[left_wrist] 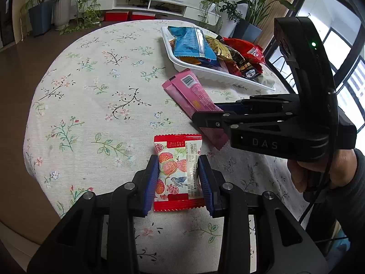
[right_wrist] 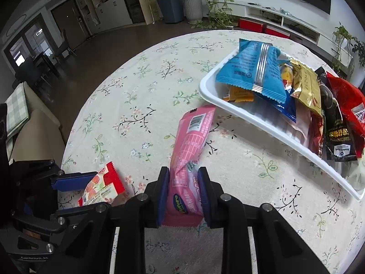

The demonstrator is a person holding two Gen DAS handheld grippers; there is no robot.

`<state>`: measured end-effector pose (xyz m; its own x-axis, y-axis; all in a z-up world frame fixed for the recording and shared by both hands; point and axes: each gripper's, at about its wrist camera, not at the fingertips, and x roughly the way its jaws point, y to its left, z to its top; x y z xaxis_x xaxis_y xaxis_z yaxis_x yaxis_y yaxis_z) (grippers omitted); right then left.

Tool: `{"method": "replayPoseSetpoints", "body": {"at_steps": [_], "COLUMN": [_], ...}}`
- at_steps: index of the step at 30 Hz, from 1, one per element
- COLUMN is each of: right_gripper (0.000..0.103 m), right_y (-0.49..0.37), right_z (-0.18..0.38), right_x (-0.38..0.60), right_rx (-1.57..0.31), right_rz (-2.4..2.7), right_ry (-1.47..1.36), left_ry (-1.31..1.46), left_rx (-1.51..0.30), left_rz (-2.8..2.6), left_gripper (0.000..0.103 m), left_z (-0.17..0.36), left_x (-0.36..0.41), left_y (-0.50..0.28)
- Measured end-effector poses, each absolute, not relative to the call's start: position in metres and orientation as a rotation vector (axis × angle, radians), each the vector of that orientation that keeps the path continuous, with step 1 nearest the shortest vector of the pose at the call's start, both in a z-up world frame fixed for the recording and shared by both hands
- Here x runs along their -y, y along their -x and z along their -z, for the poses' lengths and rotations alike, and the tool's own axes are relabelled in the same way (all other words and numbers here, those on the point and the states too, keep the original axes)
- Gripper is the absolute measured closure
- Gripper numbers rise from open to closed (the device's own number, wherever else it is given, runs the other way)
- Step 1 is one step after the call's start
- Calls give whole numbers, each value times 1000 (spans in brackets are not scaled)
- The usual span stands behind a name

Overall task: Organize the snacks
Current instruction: 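Grasp the pink bar packet with the right tool while the left tool holds the strawberry packet, then carry the strawberry and pink packets over the white tray and lower them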

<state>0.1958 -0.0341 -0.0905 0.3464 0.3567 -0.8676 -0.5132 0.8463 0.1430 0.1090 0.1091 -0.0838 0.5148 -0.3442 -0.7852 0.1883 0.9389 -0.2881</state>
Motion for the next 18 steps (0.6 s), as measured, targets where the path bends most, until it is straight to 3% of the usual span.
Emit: {"method": "replayPoseSetpoints", "body": {"at_steps": [18], "right_gripper": [80], "right_y": [-161], "right_z": [69], "right_x": [66], "right_rx": [-1012], "right_rz": [-575], "right_ry": [63], "left_ry": [173], "left_rx": [-972], "left_rz": [313], "left_gripper": [70], "left_z": [83], "left_x": [-111], "left_y": [-108]}}
